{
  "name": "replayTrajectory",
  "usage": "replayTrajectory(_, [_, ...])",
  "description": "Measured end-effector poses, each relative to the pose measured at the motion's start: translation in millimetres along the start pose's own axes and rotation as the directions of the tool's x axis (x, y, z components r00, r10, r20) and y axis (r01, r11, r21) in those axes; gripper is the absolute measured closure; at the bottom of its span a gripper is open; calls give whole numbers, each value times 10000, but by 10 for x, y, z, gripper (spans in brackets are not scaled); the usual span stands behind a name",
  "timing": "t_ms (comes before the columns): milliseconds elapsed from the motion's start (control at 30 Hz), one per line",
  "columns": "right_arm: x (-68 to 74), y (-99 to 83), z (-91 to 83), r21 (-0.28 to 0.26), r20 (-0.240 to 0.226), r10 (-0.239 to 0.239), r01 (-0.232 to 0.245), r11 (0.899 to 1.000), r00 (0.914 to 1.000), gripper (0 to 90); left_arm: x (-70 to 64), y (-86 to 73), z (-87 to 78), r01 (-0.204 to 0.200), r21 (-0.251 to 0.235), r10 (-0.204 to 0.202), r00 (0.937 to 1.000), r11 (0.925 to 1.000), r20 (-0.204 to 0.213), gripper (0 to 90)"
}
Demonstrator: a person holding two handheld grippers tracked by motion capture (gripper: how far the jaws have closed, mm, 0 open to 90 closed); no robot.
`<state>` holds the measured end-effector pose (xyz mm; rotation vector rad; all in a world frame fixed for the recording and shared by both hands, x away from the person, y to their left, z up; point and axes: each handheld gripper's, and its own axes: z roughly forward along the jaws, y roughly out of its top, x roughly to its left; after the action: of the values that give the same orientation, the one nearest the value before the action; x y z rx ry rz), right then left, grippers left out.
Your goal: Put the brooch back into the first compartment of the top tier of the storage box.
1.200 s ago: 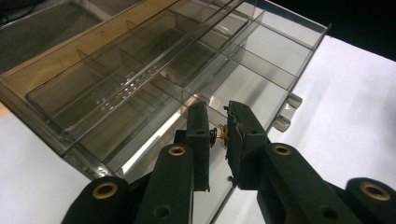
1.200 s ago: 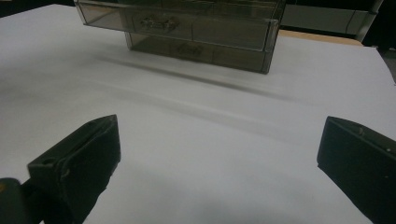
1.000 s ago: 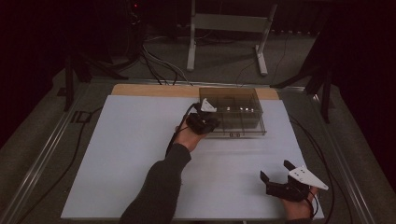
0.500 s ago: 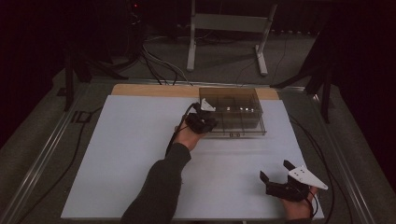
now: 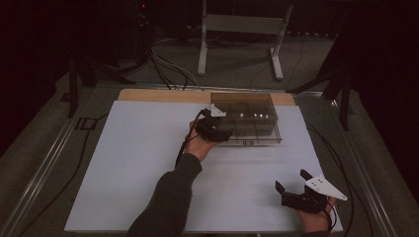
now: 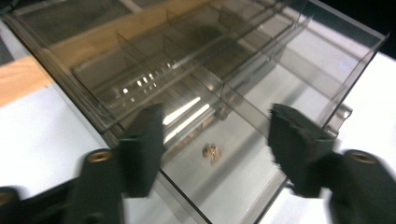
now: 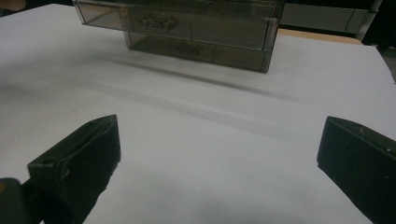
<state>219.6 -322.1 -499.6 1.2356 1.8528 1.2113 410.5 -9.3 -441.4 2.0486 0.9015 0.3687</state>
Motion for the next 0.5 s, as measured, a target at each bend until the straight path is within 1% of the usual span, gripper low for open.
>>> replayTrajectory(33, [0, 0, -1, -2, 3, 0, 0, 10000, 10000, 0, 2, 2, -26, 34, -132, -34, 10000, 9999, -40, 318])
replayTrajectory(100, [0, 0, -2, 2, 11, 10, -10, 10000, 10000, 0, 14, 7, -84, 96, -367, -95, 10000, 9993, 19, 239])
replayTrajectory(133, [-1, 0, -2, 6, 14, 7, -7, 10000, 10000, 0, 24, 9, -114, 129, -450, -129, 9999, 9989, 10, 184])
replayTrajectory(167, [-1, 0, -2, 14, 21, 5, -5, 10000, 10000, 0, 36, 11, -145, 183, -549, -184, 9998, 9983, -15, 154])
replayTrajectory(200, [-1, 0, -2, 15, 22, 2, -2, 10000, 10000, 0, 54, 13, -179, 219, -619, -221, 9998, 9978, -25, 135])
replayTrajectory(233, [-1, 0, -1, 16, 22, 1, -1, 10000, 10000, 0, 75, 14, -213, 278, -688, -279, 9996, 9972, -11, 88])
replayTrajectory(300, [1, 0, -1, 15, 20, -1, 1, 10000, 10000, 0, 128, 13, -290, 344, -704, -345, 9994, 9969, -12, 30])
replayTrajectory(333, [1, 0, -1, 15, 20, -1, 1, 10000, 10000, 0, 128, 13, -290, 344, -704, -345, 9994, 9969, -12, 11])
replayTrajectory(367, [3, 0, 0, 20, 19, 10, -10, 10000, 10000, 0, 173, -12, -373, 516, -910, -501, 9986, 9945, 188, 11])
replayTrajectory(400, [4, -1, 1, 20, 16, -1, 0, 10000, 10000, 0, 195, -30, -415, 533, -935, -513, 9984, 9942, 233, 3])
replayTrajectory(500, [5, -1, 2, 38, 14, -1, 1, 10000, 10000, 0, 259, -98, -533, 436, -972, -423, 9990, 9943, 153, 3])
